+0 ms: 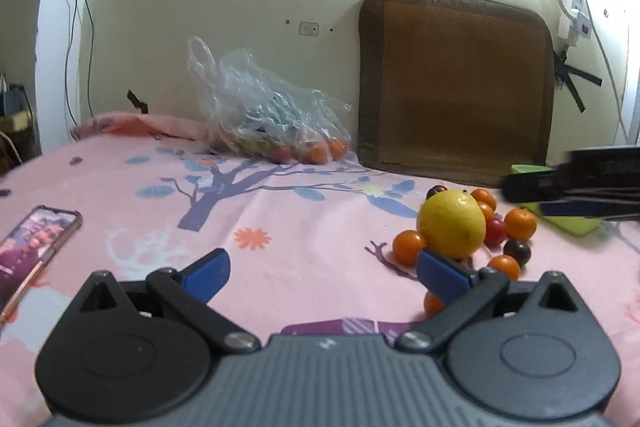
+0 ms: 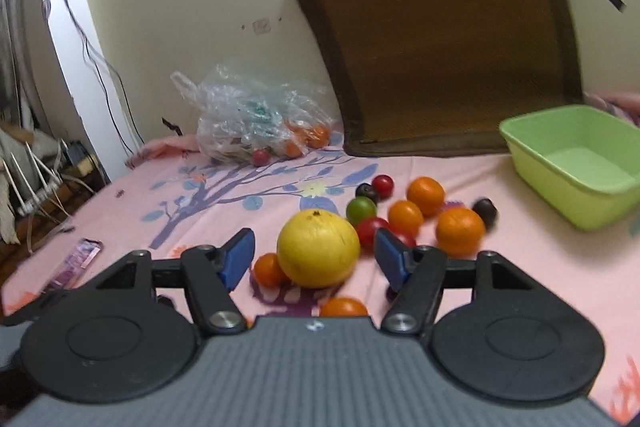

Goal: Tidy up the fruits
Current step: 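Grasp the large yellow grapefruit with the right tool, then carry the grapefruit into the green bowl and open the right tool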

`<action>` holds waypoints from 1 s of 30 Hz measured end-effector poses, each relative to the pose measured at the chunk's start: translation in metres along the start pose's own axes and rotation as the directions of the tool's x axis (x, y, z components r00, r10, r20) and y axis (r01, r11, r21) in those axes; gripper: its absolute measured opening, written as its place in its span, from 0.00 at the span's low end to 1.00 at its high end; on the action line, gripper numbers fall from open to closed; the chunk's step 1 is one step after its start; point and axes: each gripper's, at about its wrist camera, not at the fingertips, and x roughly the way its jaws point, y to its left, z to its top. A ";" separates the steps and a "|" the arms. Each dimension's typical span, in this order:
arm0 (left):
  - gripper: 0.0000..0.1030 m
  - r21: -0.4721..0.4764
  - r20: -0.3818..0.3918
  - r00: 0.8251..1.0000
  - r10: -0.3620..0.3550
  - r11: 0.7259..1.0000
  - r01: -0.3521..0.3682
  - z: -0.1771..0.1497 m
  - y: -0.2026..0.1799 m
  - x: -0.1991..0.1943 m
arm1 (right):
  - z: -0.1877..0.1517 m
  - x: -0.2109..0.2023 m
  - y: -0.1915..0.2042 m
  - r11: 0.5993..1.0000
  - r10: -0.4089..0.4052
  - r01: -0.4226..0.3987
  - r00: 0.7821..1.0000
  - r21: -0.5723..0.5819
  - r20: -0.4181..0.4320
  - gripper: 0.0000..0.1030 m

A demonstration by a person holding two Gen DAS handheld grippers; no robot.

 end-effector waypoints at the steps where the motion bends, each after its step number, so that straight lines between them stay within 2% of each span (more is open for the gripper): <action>1: 1.00 -0.014 -0.003 1.000 -0.006 1.000 0.006 0.000 0.002 0.001 | 0.001 0.007 -0.001 1.000 -0.006 0.006 1.000 -0.001 -0.017 0.67; 6: 1.00 -0.055 0.003 1.000 -0.021 0.998 0.021 0.000 0.009 0.004 | 0.000 0.046 -0.006 0.998 -0.013 0.018 0.995 0.054 -0.094 0.67; 12: 1.00 -0.075 0.027 0.999 -0.031 0.997 0.033 -0.001 0.012 0.001 | -0.008 0.065 -0.010 0.995 -0.009 0.026 0.985 0.092 -0.173 0.66; 16: 1.00 -0.076 0.028 0.999 -0.031 0.997 0.033 0.000 0.011 0.001 | -0.008 0.062 -0.010 0.995 -0.004 0.020 0.987 0.096 -0.162 0.64; 19: 1.00 -0.084 0.036 0.999 -0.031 0.996 0.034 -0.001 0.012 0.000 | -0.005 0.051 -0.014 0.992 0.021 -0.005 0.992 0.129 -0.124 0.64; 25: 1.00 -0.083 0.044 0.998 -0.040 0.996 0.044 -0.001 0.012 -0.002 | -0.010 -0.005 -0.015 0.998 0.027 -0.026 0.999 0.050 -0.023 0.63; 28: 1.00 -0.071 0.044 0.996 -0.082 0.994 0.085 0.000 0.011 -0.004 | -0.023 -0.033 -0.023 1.000 -0.006 0.006 1.000 -0.008 -0.017 0.63; 30: 1.00 -0.040 0.023 0.990 -0.139 0.989 0.140 0.003 0.005 -0.006 | -0.033 -0.048 -0.034 0.999 -0.036 0.035 0.999 -0.027 -0.037 0.63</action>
